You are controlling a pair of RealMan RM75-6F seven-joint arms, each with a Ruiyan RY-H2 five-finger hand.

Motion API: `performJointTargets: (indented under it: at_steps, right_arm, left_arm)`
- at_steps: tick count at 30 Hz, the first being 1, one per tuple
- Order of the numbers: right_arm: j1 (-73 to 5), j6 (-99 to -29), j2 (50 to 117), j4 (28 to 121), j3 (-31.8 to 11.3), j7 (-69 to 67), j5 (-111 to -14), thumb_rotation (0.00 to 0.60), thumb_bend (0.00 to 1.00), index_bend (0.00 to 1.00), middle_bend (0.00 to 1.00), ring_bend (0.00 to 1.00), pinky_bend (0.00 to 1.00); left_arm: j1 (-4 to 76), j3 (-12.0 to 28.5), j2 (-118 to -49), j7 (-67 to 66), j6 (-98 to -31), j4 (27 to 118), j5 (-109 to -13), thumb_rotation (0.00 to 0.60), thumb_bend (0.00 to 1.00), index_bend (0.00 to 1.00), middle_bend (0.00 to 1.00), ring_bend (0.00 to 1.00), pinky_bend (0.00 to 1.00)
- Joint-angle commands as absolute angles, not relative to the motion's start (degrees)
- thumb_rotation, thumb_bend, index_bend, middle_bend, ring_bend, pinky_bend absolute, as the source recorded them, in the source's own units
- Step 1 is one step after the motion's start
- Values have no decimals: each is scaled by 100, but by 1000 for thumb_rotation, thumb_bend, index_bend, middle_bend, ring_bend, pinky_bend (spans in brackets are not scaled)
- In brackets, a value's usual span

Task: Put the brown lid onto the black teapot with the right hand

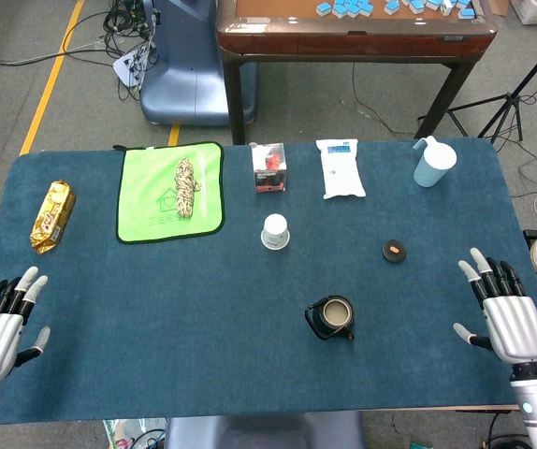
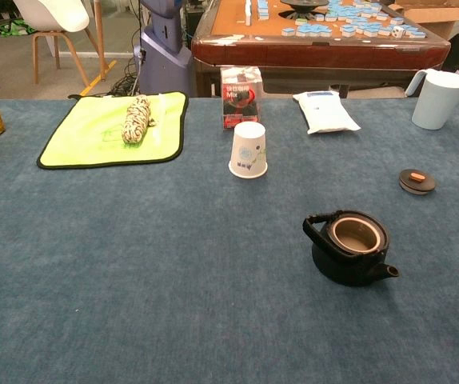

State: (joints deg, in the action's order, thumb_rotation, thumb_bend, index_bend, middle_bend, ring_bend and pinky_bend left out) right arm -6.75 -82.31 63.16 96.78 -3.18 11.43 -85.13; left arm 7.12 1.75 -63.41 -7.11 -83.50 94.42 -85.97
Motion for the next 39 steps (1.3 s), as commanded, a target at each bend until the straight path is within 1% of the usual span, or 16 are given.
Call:
performJointTargets:
  at_steps: [1, 11, 15, 21, 29, 33, 39]
  right_arm:
    - [-674, -8244, 6282, 9740, -329, 1201, -8512, 600, 155, 74, 0, 0, 0]
    - [-789, -8063, 6333, 9809, -408, 1561, -8321, 600, 154, 74, 0, 0, 0]
    - [-882, -7879, 6314, 9825, -408, 1491, -8291, 600, 155, 74, 0, 0, 0]
    - [-1154, -7343, 6238, 9865, -527, 1718, -7861, 600, 157, 74, 0, 0, 0]
    - [-1660, -6471, 5864, 10130, -751, 1734, -7231, 600, 164, 74, 0, 0, 0]
    - [-1867, -6282, 5797, 10179, -888, 2020, -6775, 600, 164, 75, 0, 0, 0]
    - [-2207, -5969, 5898, 10023, -1034, 2161, -6281, 600, 165, 180, 0, 0, 0]
  left_arm:
    - [708, 166, -6364, -721, -8364, 9414, -8623, 600, 385, 0, 0, 0, 0]
    - [762, 173, -6417, -777, -8338, 9440, -8700, 600, 385, 0, 0, 0, 0]
    - [762, 158, -6403, -860, -8353, 9546, -8744, 600, 385, 0, 0, 0, 0]
    - [774, 155, -6450, -926, -8357, 9495, -8778, 600, 386, 0, 0, 0, 0]
    - [838, 248, -6485, -916, -8195, 9427, -8519, 600, 385, 0, 0, 0, 0]
    - [864, 299, -6559, -802, -8226, 9251, -8522, 600, 385, 0, 0, 0, 0]
    - [919, 342, -6601, -609, -8168, 9083, -8492, 600, 385, 0, 0, 0, 0]
